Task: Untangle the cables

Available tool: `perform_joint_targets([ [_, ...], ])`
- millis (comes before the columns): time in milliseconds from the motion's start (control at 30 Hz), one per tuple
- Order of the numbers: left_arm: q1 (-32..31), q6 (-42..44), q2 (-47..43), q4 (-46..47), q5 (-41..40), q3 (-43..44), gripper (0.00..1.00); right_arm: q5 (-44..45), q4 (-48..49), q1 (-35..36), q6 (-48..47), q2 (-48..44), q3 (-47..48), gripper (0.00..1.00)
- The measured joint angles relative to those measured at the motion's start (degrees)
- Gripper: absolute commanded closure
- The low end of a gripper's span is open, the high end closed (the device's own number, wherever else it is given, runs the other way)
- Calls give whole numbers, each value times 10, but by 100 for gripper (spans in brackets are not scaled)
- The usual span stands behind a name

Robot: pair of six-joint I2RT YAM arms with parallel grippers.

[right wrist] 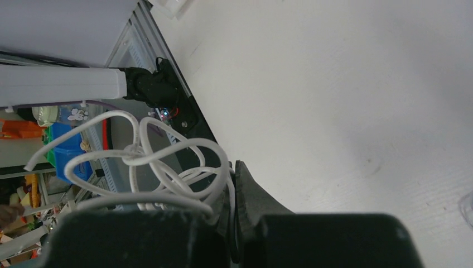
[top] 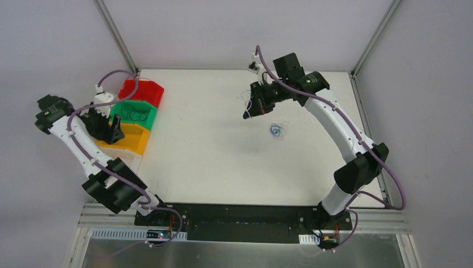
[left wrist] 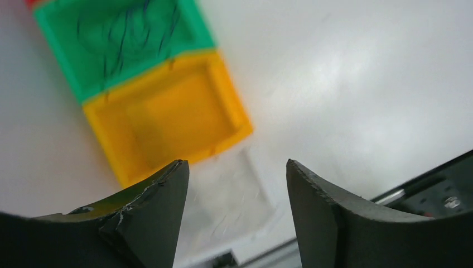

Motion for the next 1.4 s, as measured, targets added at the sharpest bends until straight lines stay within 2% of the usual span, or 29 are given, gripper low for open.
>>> perform_joint_targets([
  [67,-65,-66,-30,0,57,19,32,1,22,19,19,0,0,100],
  [100,-111,-113,-46,4,93,27,27,2,35,30,29,2,0,100],
  [200,-239,-289,-104,70,207,19,21,5,61,52,49,12,6,100],
  [267,-297,-437,-150,173,245,-23,15,7,74,66,57,22,8,100],
  [300,-335,-535,-186,255,252,-66,14,8,78,73,61,27,8,100],
  [433,-449,-772,-252,448,236,-164,16,18,86,97,63,33,8,100],
  [533,-529,-871,-240,540,210,-171,18,20,89,118,62,33,8,100],
  [633,-581,-912,-221,587,180,-170,23,21,89,134,60,33,8,100],
  [700,-610,-929,-208,607,167,-170,33,21,89,146,58,33,8,100],
  [867,-645,-955,-186,625,158,-170,100,24,89,158,50,33,8,100],
  [1033,-645,-955,-191,622,157,-170,100,41,87,155,33,30,-2,100],
  [1133,-624,-956,-207,617,162,-170,100,49,87,139,26,16,-32,100],
  [1400,-475,-973,-247,614,207,-170,100,61,76,40,3,-27,-83,100],
])
